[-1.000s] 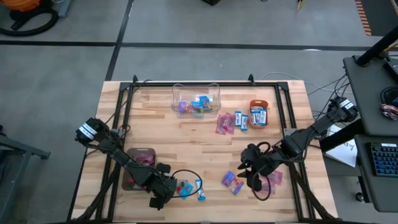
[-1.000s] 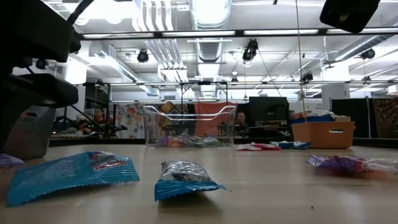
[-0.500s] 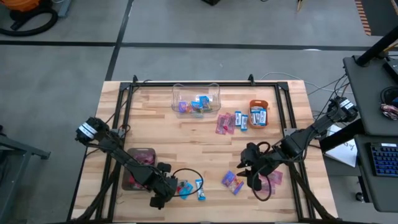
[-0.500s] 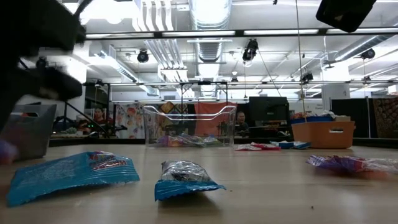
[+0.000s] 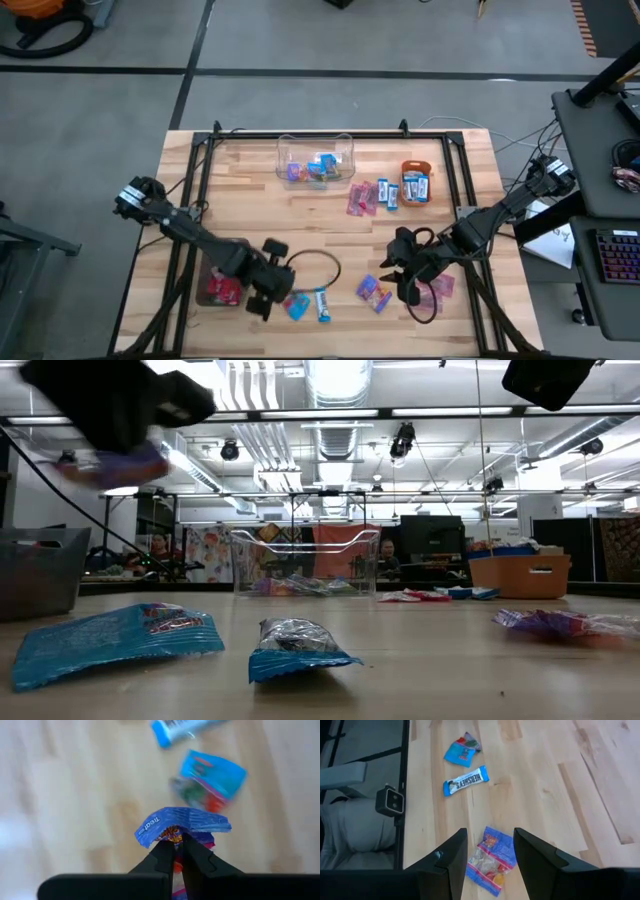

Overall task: Sort candy
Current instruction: Put the dark blue gummy into the transparent bin

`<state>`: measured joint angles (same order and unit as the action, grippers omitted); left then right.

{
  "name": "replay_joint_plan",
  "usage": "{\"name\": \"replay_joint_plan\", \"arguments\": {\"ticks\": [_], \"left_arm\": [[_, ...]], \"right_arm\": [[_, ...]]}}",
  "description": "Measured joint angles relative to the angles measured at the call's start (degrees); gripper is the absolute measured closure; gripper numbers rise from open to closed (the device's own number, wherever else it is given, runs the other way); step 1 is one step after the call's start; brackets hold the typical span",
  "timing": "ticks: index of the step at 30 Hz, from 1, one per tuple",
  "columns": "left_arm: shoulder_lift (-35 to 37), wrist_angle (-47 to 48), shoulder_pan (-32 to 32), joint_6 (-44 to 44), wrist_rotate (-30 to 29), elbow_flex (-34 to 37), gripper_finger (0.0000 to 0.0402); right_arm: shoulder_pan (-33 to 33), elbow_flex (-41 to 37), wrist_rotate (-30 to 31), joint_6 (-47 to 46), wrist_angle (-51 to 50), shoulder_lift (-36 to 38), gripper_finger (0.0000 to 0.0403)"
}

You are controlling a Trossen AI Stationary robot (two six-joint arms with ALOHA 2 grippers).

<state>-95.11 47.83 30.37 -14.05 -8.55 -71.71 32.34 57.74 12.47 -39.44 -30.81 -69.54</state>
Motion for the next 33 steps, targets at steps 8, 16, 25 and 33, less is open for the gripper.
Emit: {"name": "replay_joint_plan", "arguments": {"ticks": [8, 16, 25, 33], "left_arm": [[0.76, 0.66, -15.17, 20.02, -1.53, -0.66, 0.04], [1.51, 1.55, -34.28, 34.97, 1.62, -2.0, 0.04], [1.79, -4.38, -48.34, 45.01, 5.22, -7.3, 0.04], [-1.84, -13.45, -56.01, 45.42, 6.57, -7.23, 0.04]], "right_arm": [[0.0, 0.0, 4.19, 1.16, 0.0, 0.0, 0.0252], [0.0, 0.0, 8.71, 1.98, 0.02, 0.0, 0.0252], [0.0, 0.0, 15.49, 2.97, 0.21, 0.0, 0.0252], [0.0, 0.0, 18.06, 3.02, 0.22, 0.0, 0.0252]]}}
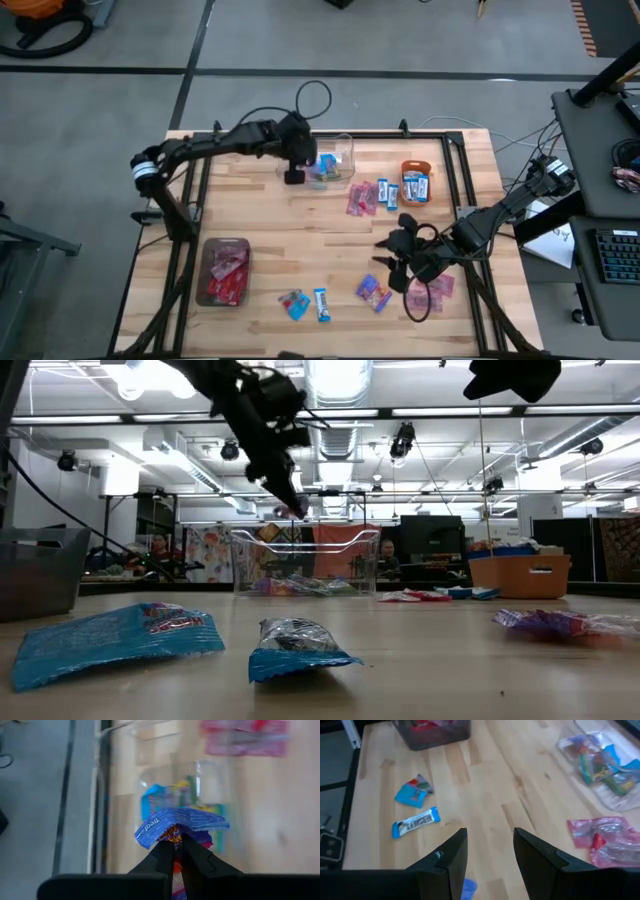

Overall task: Sort candy
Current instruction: Put the dark blue gummy into the transparent bin, then put the red candy into the black bin

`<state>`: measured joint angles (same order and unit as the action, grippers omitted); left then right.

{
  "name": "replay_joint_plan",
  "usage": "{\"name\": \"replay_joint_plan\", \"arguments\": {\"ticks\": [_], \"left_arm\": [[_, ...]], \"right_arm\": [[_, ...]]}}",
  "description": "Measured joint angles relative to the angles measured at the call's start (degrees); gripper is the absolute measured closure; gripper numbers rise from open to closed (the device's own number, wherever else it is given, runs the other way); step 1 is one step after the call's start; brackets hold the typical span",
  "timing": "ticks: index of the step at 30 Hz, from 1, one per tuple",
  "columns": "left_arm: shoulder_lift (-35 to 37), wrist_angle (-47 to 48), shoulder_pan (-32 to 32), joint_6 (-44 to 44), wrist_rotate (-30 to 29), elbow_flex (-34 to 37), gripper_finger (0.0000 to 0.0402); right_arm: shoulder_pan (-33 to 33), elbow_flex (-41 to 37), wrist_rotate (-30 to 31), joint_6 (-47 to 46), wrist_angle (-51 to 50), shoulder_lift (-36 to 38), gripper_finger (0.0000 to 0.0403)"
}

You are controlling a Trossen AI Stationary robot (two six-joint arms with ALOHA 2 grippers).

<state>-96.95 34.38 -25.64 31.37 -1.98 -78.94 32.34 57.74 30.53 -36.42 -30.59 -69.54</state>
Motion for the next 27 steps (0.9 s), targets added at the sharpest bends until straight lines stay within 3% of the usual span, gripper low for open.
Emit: {"name": "replay_joint_plan", "arguments": {"ticks": [6, 15, 21, 27], "left_arm": [[-3.25, -0.95, -1.81, 0.48, -0.02, -0.49, 0.0384], [-4.12, -0.83, -1.84, 0.18, -0.2, -0.87, 0.03], [-2.58, -0.48, -1.77, -5.48, -0.3, -0.87, 0.0269], [-1.0, 0.13, -0.24, -15.77, -0.46, -0.74, 0.0266]], "right_arm": [[-0.11, 0.0, 1.08, -1.09, 0.0, 0.0, 0.0252], [-0.22, 0.0, 1.21, -3.33, -0.2, 0.0, 0.0252], [-2.38, 0.0, 2.55, -3.67, -0.28, 0.0, 0.0252], [-5.64, -0.01, 2.57, -6.9, -0.58, 0.0, 0.0252]]}}
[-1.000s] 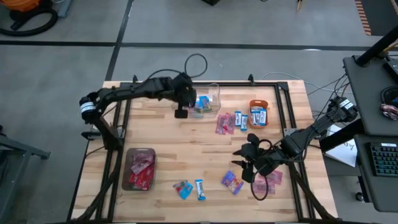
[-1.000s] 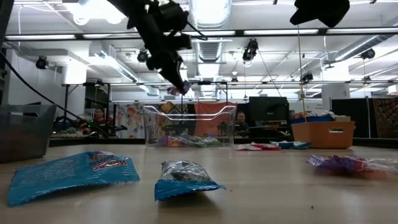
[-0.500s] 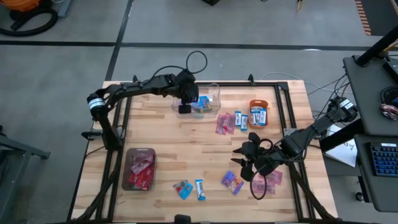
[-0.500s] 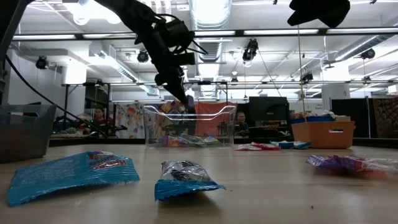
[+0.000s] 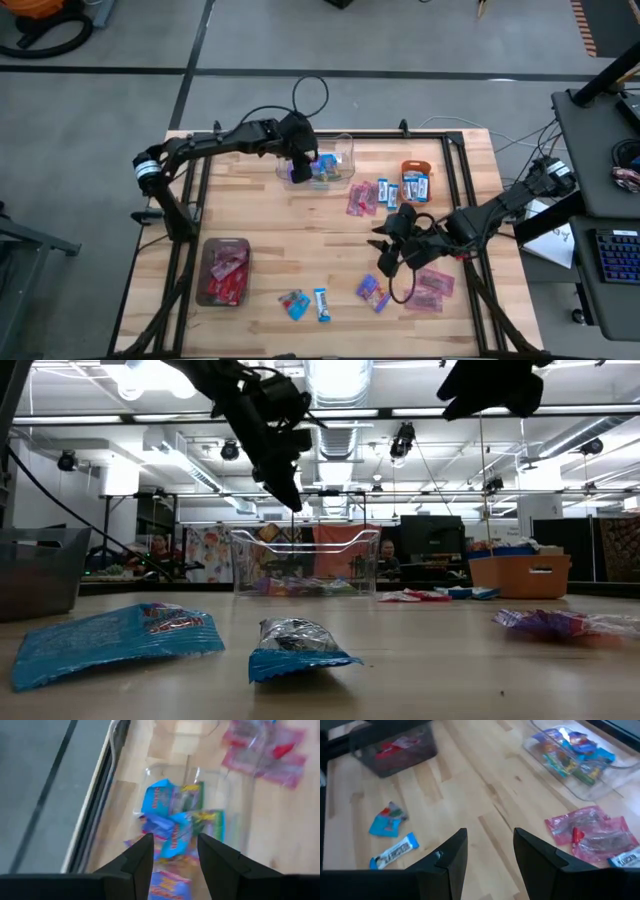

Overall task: Sort candy
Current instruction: Put the red candy into the black bin

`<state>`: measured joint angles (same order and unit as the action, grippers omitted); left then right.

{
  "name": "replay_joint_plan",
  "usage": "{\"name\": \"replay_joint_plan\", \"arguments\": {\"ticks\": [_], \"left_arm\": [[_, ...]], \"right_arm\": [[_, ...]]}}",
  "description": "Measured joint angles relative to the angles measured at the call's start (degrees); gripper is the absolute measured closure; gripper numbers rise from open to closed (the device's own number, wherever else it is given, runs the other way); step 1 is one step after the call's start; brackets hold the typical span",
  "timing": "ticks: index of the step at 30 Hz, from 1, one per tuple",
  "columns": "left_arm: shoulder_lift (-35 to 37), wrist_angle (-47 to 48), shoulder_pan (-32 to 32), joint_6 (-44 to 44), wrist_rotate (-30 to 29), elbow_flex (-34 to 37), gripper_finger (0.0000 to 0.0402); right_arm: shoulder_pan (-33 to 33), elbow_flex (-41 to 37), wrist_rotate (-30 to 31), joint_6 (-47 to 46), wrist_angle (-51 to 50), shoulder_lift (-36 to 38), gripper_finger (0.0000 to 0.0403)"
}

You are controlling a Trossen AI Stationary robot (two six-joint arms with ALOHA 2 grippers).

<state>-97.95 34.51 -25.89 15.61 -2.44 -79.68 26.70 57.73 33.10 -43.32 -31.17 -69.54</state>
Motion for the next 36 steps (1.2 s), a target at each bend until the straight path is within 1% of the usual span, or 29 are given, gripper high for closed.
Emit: {"name": "replay_joint_plan", "arguments": {"ticks": [4, 7, 12, 16, 18, 20, 24, 27, 32, 36], "left_arm": [[1.81, -0.09, 4.26, -5.05, 0.04, 1.63, 0.0269], [3.15, -2.54, 8.65, -8.04, 0.04, 2.91, 0.027], [4.92, -6.65, 16.65, -9.41, 0.0, 6.37, 0.0271], [7.13, -10.11, 21.8, -12.66, -0.25, 8.84, 0.0271], [8.18, -12.21, 24.23, -14.24, -1.76, 10.36, 0.0271], [9.1, -13.17, 26.35, -15.38, -4.52, 11.58, 0.0271], [11.23, -16.51, 29.65, -17.36, -10.79, 14.35, 0.0271], [11.9, -17.12, 31.44, -19.27, -13.18, 15.93, 0.0271], [12.63, -19.45, 33.75, -21.26, -13.64, 17.83, 0.0271], [12.63, -19.83, 35.13, -22.84, -13.71, 18.17, 0.0271]], "right_arm": [[-2.51, -0.82, 0.04, -0.65, -0.08, 0.0, 0.0255], [-4.78, -1.8, 0.04, -0.65, 0.05, 0.0, 0.0262], [-8.16, -4.46, -0.1, -0.69, -0.14, 0.0, 0.0275], [-9.55, -5.98, -1.11, -2.06, -0.06, 0.0, 0.0285], [-9.9, -6.73, -1.57, -2.89, -0.08, 0.0, 0.0289], [-10.37, -7.56, -1.61, -3.66, -0.03, 0.0, 0.0294], [-11.64, -9.63, -1.63, -6.64, -0.04, 0.0, 0.0304], [-12.39, -10.97, -1.59, -9.5, -0.01, 0.0, 0.0308], [-14.3, -12.47, -1.57, -11.17, 0.31, 0.0, 0.0312], [-16.4, -12.71, -1.51, -10.78, 0.93, -0.56, 0.0304]]}}
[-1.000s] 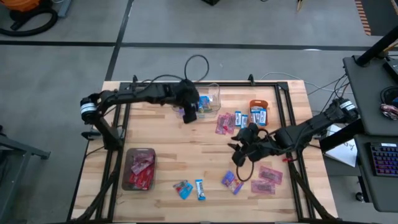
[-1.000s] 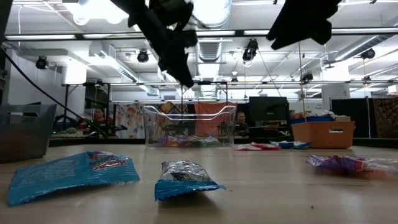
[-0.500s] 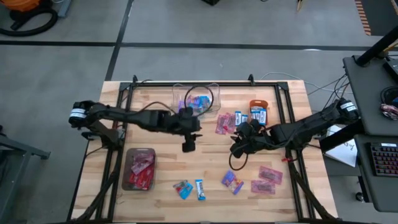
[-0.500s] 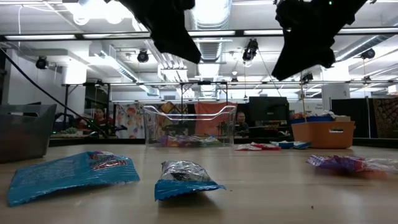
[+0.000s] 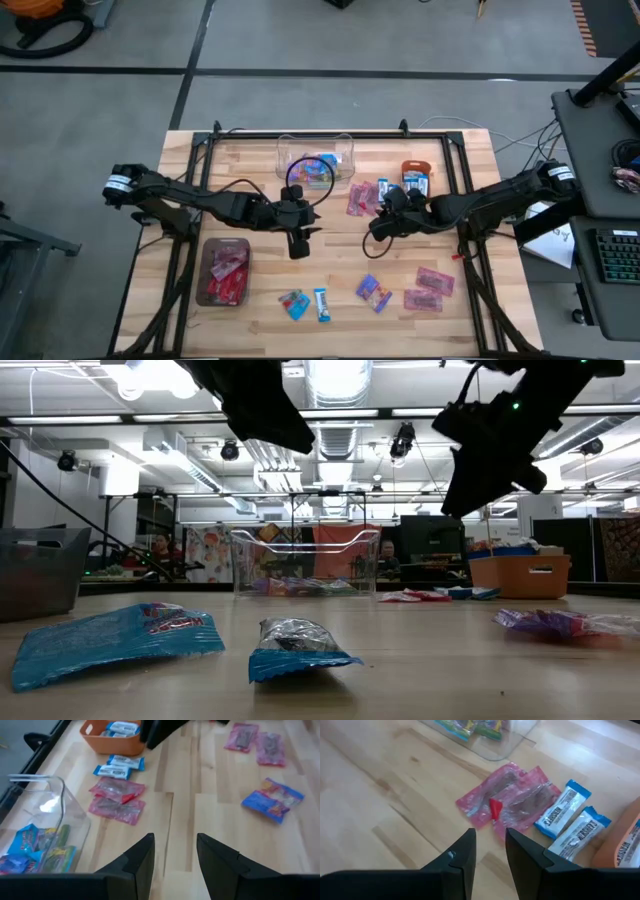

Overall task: Sort candy
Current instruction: Put the red candy into the black bin

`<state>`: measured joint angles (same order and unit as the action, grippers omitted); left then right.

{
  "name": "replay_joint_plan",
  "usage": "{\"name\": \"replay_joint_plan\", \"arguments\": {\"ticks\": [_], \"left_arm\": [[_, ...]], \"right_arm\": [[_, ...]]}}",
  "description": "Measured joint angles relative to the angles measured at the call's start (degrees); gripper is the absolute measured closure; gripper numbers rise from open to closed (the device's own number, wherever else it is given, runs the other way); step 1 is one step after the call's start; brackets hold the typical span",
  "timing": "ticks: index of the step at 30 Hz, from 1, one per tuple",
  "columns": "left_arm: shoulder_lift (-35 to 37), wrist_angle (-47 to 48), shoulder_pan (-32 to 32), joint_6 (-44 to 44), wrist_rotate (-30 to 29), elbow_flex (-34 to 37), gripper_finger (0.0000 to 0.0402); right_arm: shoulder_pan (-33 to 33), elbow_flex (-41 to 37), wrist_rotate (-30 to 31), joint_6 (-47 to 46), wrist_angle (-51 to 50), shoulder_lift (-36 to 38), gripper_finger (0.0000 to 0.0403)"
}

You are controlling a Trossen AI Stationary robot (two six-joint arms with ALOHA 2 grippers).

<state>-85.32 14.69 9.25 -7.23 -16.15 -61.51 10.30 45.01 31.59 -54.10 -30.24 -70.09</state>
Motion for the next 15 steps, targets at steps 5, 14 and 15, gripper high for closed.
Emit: {"name": "replay_joint_plan", "arguments": {"ticks": [5, 14, 15], "left_arm": [[0.01, -1.34, 1.25, -0.28, -0.03, 0.11, 0.0271], [1.23, 1.12, 1.23, -1.75, -4.26, 0.15, 0.0271], [1.78, 2.52, 1.25, -2.64, -5.15, 0.17, 0.0271]], "right_arm": [[-3.25, -0.02, -1.28, 4.62, 4.47, -4.28, 0.0276], [-8.85, 2.19, -3.69, 7.58, 5.19, -14.84, 0.0209], [-9.46, 2.55, -4.67, 7.81, 5.24, -15.75, 0.0203]]}}
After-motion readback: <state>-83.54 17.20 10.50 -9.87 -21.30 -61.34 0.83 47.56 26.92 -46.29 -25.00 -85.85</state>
